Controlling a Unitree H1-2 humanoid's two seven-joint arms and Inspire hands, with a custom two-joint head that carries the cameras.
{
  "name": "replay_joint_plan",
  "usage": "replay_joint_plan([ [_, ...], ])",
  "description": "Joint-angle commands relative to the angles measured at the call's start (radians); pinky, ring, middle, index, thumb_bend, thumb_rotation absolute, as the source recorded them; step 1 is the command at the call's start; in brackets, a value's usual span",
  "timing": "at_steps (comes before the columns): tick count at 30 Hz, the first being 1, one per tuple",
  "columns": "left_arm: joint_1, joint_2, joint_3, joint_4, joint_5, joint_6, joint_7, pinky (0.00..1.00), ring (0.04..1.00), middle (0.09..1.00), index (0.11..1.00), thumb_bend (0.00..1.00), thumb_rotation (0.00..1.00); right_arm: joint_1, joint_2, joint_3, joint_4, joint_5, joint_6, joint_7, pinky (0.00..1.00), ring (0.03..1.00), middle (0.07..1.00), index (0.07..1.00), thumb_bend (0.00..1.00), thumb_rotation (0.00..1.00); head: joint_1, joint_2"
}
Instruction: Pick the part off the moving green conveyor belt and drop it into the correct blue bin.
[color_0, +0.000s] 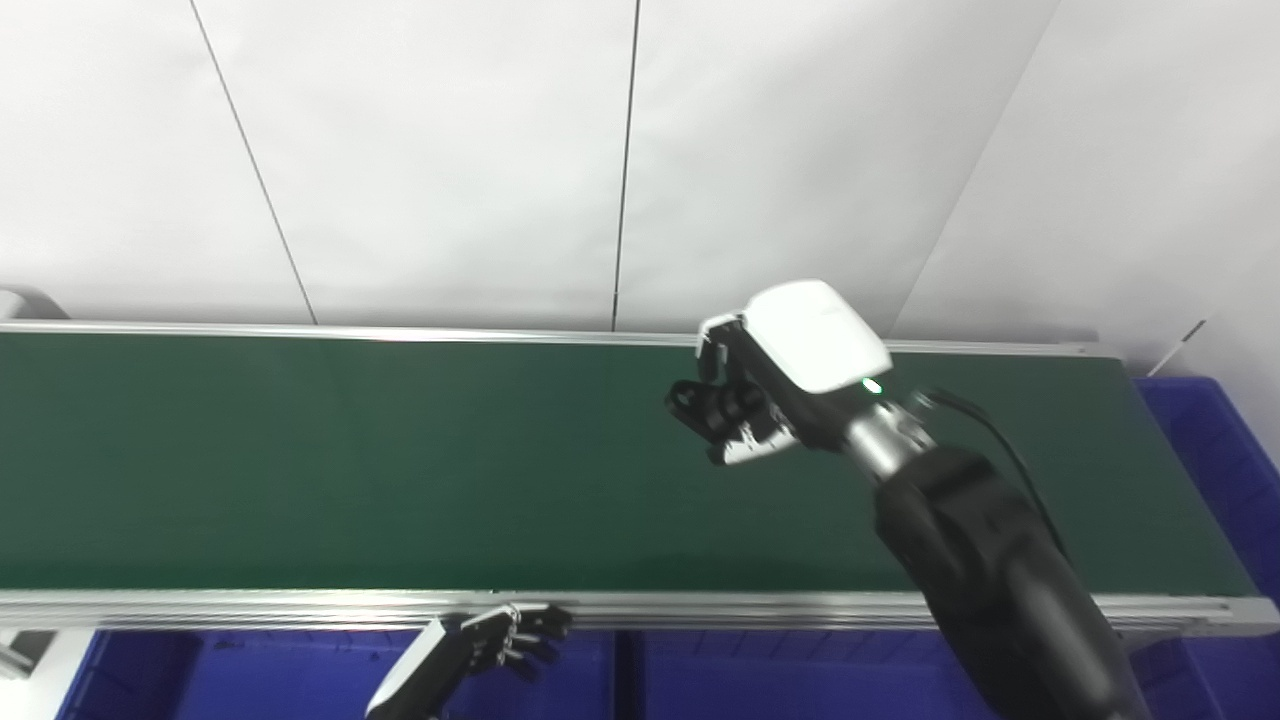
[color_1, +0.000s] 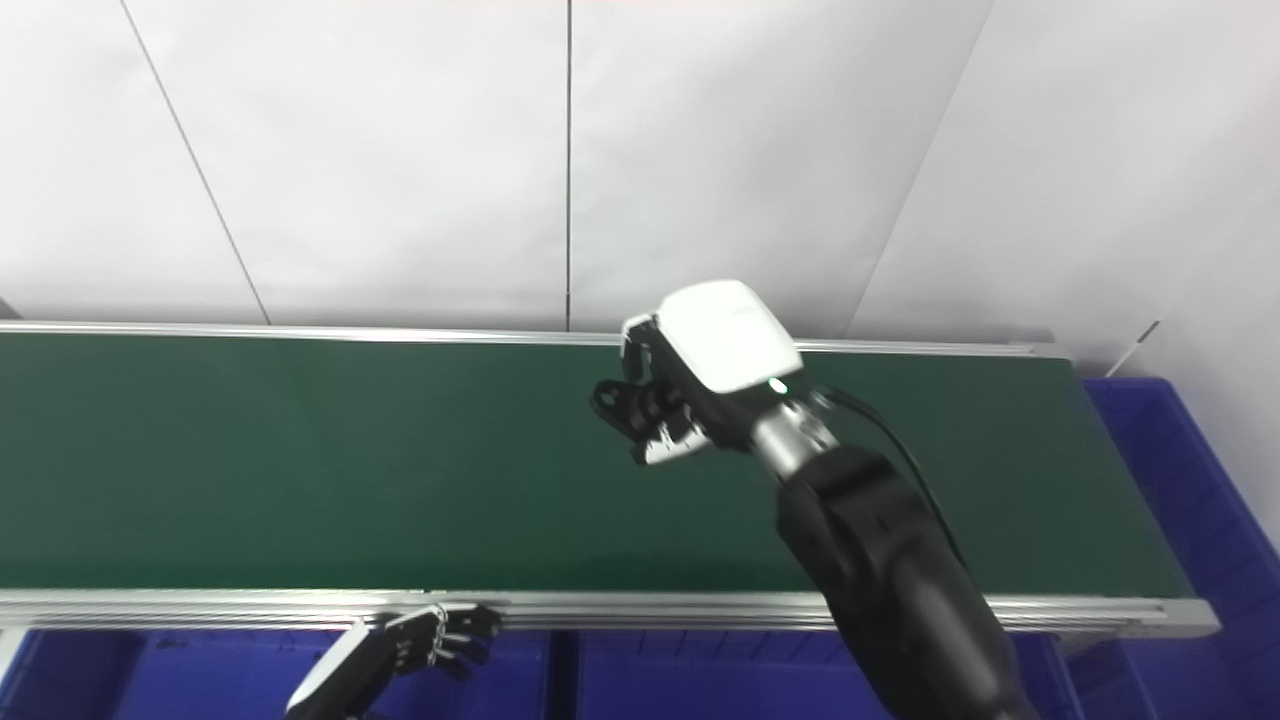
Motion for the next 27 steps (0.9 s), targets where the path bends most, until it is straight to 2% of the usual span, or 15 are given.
replay_joint_plan([
  [1, -0.008, 0.000, 0.009, -0.034, -0.014, -0.034, -0.009, 0.59, 0.680, 0.754, 0.759, 0.85, 0.19, 0.025, 0.023, -0.043, -0.067, 0.020, 0.036, 0.003, 0.14, 0.210, 0.286, 0.487, 0.52, 0.12, 0.000, 0.000],
  [4, -0.001, 0.002, 0.015, -0.049, -0.018, -0.034, -0.018, 0.59, 0.678, 0.754, 0.760, 0.86, 0.19, 0.107, 0.056, -0.073, -0.104, 0.029, 0.029, -0.005, 0.15, 0.225, 0.317, 0.487, 0.52, 0.12, 0.002, 0.025],
  [6, 0.003, 0.002, 0.022, -0.062, -0.021, -0.034, -0.026, 0.59, 0.683, 0.755, 0.758, 0.86, 0.19, 0.177, 0.084, -0.086, -0.120, 0.033, 0.030, -0.011, 0.14, 0.204, 0.291, 0.487, 0.52, 0.12, -0.003, 0.049],
  [7, 0.005, 0.002, 0.025, -0.066, -0.021, -0.034, -0.028, 0.59, 0.679, 0.752, 0.756, 0.86, 0.20, 0.205, 0.098, -0.092, -0.125, 0.034, 0.032, -0.011, 0.17, 0.236, 0.293, 0.487, 0.52, 0.12, -0.003, 0.049],
  [10, 0.009, 0.003, 0.037, -0.085, -0.028, -0.034, -0.041, 0.59, 0.680, 0.751, 0.757, 0.86, 0.20, 0.313, 0.127, -0.093, -0.117, 0.041, 0.000, -0.050, 0.22, 0.287, 0.434, 0.484, 0.53, 0.02, -0.018, 0.077],
  [14, 0.012, 0.002, 0.055, -0.093, -0.035, -0.034, -0.053, 0.60, 0.673, 0.742, 0.751, 0.87, 0.21, 0.440, 0.156, -0.077, -0.060, 0.034, -0.025, -0.117, 0.26, 0.325, 0.473, 0.485, 0.53, 0.00, -0.031, 0.091],
  [15, 0.014, 0.003, 0.060, -0.098, -0.039, -0.034, -0.057, 0.60, 0.673, 0.742, 0.750, 0.87, 0.22, 0.467, 0.156, -0.069, -0.041, 0.026, -0.034, -0.139, 0.29, 0.346, 0.447, 0.495, 0.53, 0.00, -0.032, 0.100],
  [19, 0.017, 0.007, 0.075, -0.107, -0.051, -0.034, -0.081, 0.60, 0.682, 0.750, 0.751, 0.88, 0.22, 0.531, 0.151, -0.044, 0.021, 0.027, -0.052, -0.193, 0.29, 0.339, 0.471, 0.487, 0.53, 0.00, -0.037, 0.120],
  [23, 0.019, 0.006, 0.095, -0.116, -0.062, -0.034, -0.104, 0.59, 0.675, 0.744, 0.749, 0.88, 0.21, 0.547, 0.141, -0.019, 0.076, 0.013, -0.064, -0.224, 0.31, 0.365, 0.477, 0.488, 0.53, 0.00, -0.047, 0.137],
  [25, 0.021, 0.005, 0.104, -0.121, -0.065, -0.034, -0.112, 0.58, 0.671, 0.744, 0.745, 0.88, 0.21, 0.545, 0.130, -0.005, 0.115, 0.013, -0.078, -0.248, 0.37, 0.415, 0.428, 0.512, 0.52, 0.00, -0.050, 0.144],
  [27, 0.023, 0.005, 0.112, -0.126, -0.066, -0.034, -0.119, 0.58, 0.666, 0.742, 0.745, 0.87, 0.21, 0.539, 0.120, 0.010, 0.147, 0.008, -0.078, -0.255, 0.39, 0.426, 0.420, 0.515, 0.52, 0.00, -0.054, 0.150],
])
